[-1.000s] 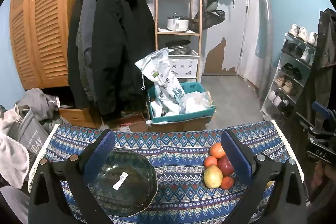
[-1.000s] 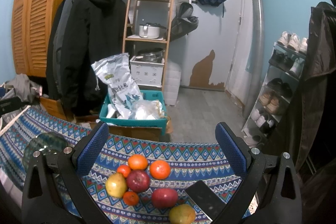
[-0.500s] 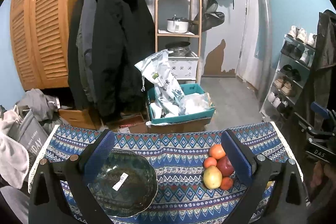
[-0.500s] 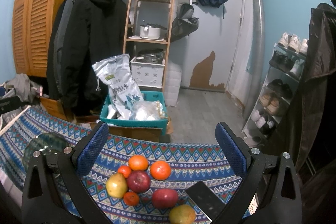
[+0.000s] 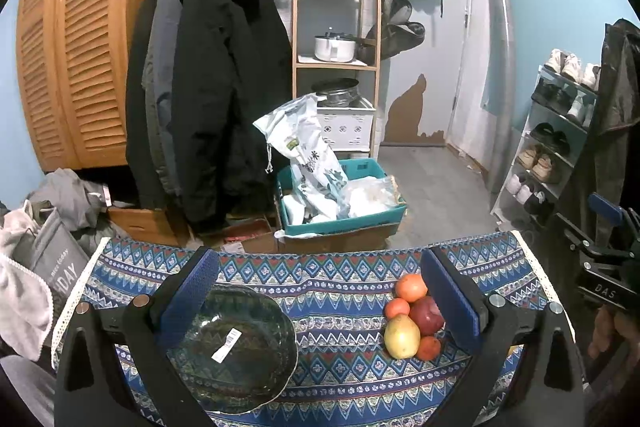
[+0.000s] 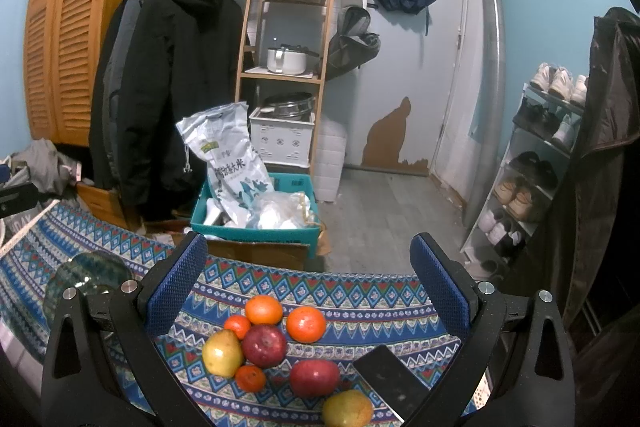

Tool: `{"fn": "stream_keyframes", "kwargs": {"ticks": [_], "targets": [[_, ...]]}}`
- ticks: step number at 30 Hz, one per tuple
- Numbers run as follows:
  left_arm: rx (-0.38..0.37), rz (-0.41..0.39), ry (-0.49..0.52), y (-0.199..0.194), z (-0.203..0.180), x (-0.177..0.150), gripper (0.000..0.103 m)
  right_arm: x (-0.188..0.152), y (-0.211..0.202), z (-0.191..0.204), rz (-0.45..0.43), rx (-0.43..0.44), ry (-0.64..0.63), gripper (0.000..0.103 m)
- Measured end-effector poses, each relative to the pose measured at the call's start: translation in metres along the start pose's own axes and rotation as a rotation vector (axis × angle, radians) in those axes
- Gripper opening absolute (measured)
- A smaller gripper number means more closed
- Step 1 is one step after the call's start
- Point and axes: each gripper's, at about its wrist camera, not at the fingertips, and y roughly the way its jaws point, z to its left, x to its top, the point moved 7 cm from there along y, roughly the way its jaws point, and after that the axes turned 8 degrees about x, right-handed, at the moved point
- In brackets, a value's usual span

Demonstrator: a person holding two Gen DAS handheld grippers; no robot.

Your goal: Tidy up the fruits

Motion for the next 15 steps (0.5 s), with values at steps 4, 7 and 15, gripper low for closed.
{"fn": "stream_keyframes", "kwargs": {"ticks": [4,7,15], "targets": [[-0.006,0.003,0.003,0.0003,-0.0008,-0.0004,0.102,-0.0003,0.0,-0.0005,0.001,0.0,-0.001,0.1],[-0.006,0.003,0.004,0.0007,-0.0013,0.0005,0.102,-0.0004,-0.0002,-0.0011,0.0,0.0,-0.001,0.1],[-0.005,0.002,0.006,0.0002,-0.003,0.0004,0.102,-0.0005,-0.0002,-0.002,0.001,0.0,-0.002,0.1]]}}
